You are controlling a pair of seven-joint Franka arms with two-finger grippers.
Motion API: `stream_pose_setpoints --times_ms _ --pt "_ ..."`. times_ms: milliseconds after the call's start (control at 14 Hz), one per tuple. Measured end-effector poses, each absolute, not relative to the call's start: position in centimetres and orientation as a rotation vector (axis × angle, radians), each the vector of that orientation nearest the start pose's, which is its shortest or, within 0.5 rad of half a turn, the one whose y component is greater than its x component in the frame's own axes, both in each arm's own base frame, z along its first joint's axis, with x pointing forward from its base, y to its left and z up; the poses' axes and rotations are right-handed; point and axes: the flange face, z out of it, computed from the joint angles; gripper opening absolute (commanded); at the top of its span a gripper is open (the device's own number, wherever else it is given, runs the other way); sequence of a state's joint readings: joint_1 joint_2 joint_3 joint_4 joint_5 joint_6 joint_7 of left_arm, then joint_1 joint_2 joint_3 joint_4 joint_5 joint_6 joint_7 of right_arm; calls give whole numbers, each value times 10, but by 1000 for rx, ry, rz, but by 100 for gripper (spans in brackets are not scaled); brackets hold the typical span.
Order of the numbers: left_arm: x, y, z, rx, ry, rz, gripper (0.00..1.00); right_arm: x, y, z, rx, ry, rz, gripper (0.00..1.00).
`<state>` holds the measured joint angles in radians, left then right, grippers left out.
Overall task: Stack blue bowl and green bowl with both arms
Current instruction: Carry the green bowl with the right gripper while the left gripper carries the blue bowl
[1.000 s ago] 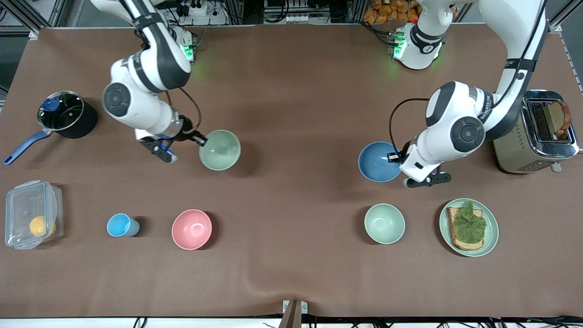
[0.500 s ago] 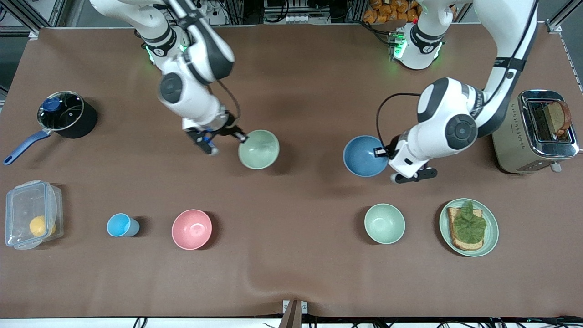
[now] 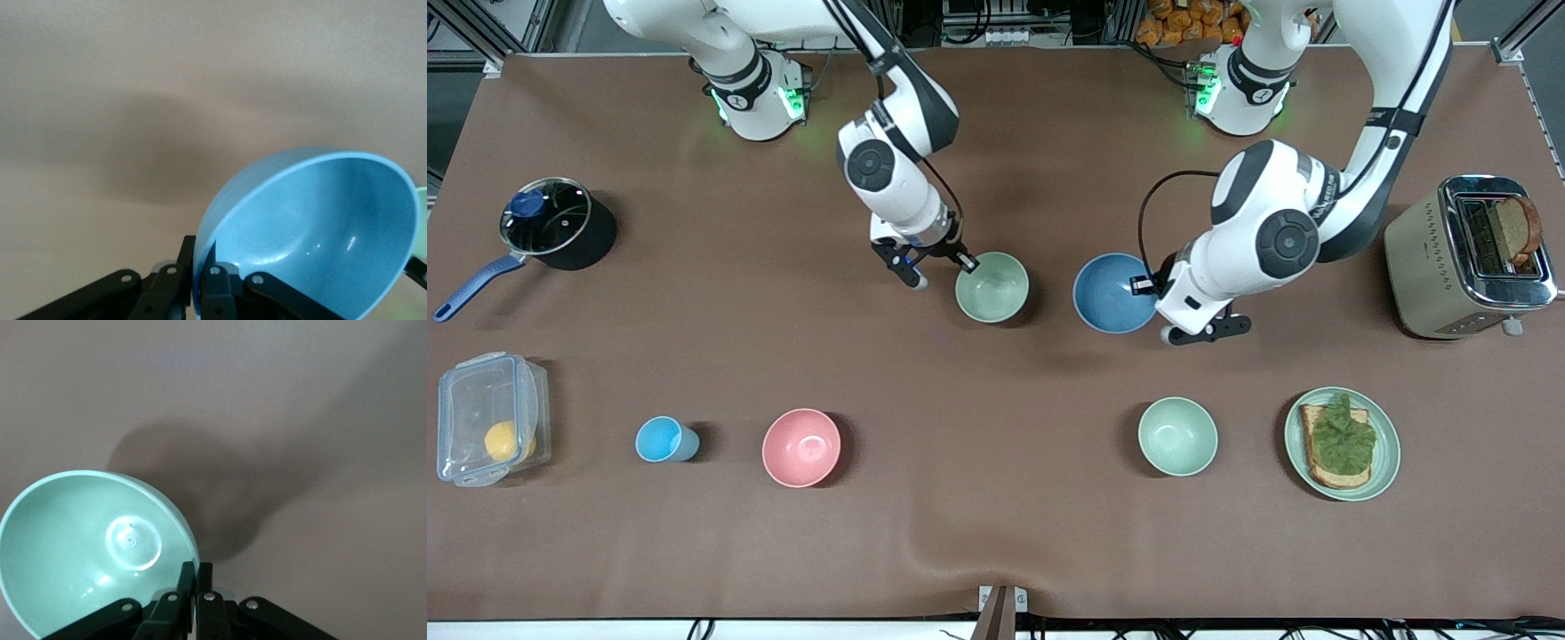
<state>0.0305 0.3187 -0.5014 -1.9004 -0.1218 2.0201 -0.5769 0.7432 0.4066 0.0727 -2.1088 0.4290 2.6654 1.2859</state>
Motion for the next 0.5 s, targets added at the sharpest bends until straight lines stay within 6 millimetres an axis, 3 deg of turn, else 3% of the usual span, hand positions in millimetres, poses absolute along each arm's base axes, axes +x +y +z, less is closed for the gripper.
stream_pose_setpoints --times_ms 71,214,286,500 --pt "535 -268 342 -3239 -283 445 0 414 428 227 -2625 1194 204 11" --pt "534 -270 342 -3238 -280 448 0 414 429 218 -2624 1210 186 84" --pt "533 -269 341 -3237 -280 451 0 417 428 217 -2622 1216 179 99" --pt "532 -269 337 -3232 -279 461 0 427 426 223 -2607 1226 164 100"
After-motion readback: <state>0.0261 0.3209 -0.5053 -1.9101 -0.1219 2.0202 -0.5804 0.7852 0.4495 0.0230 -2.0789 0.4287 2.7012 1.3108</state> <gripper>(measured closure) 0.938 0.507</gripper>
